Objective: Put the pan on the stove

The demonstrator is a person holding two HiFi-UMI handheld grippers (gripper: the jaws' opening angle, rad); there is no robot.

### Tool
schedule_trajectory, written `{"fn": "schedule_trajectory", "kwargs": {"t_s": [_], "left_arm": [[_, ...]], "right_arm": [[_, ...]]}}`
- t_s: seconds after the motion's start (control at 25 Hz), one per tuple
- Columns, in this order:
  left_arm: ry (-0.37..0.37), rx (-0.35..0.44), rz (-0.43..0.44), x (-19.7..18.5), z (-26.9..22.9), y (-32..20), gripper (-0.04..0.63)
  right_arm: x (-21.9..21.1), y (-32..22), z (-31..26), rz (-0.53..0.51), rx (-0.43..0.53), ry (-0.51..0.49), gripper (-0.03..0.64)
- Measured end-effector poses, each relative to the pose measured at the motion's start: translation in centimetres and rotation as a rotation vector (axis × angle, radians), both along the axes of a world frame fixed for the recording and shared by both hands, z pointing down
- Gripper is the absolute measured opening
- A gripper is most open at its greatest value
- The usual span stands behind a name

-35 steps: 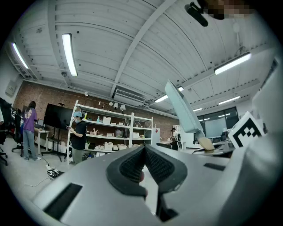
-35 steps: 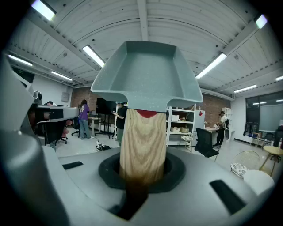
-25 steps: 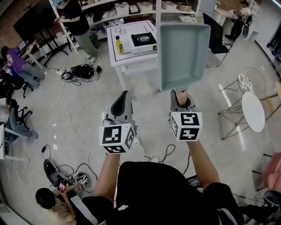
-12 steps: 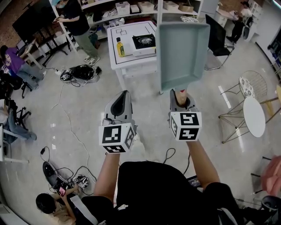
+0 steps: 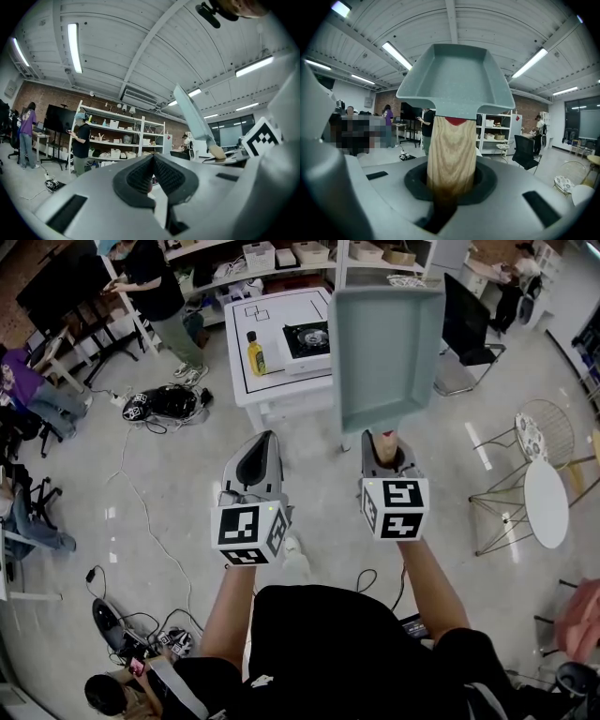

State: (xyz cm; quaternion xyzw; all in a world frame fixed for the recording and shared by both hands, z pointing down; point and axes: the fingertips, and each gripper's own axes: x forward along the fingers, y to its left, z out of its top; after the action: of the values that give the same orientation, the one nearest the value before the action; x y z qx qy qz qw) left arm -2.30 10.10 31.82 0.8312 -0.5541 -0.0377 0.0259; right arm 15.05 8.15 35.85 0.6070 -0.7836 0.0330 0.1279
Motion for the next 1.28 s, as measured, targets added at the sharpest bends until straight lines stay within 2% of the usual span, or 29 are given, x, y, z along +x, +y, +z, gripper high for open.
{"fn": "schedule_trajectory", "kwargs": {"t_s": [0.48, 0.92, 1.28], "left_arm": [[0.006, -0.024, 0.033, -3.9, -0.4, -11.6, 0.009], [0.03, -0.042, 0.062, -8.2, 1.2, -18.4, 0.009], [0.041, -0.068, 0.093, -7.8, 2.1, -22.3, 0.009]], "right_arm": [[-3.6, -11.3, -0.4, 0.036, -0.033, 0.006, 0.037], [-7.1, -17.9, 0.7, 0.079, -0.059, 0.024, 0.038], [-6.6, -21.6, 2.2, 0.112, -0.114, 0.05, 0.038]]}}
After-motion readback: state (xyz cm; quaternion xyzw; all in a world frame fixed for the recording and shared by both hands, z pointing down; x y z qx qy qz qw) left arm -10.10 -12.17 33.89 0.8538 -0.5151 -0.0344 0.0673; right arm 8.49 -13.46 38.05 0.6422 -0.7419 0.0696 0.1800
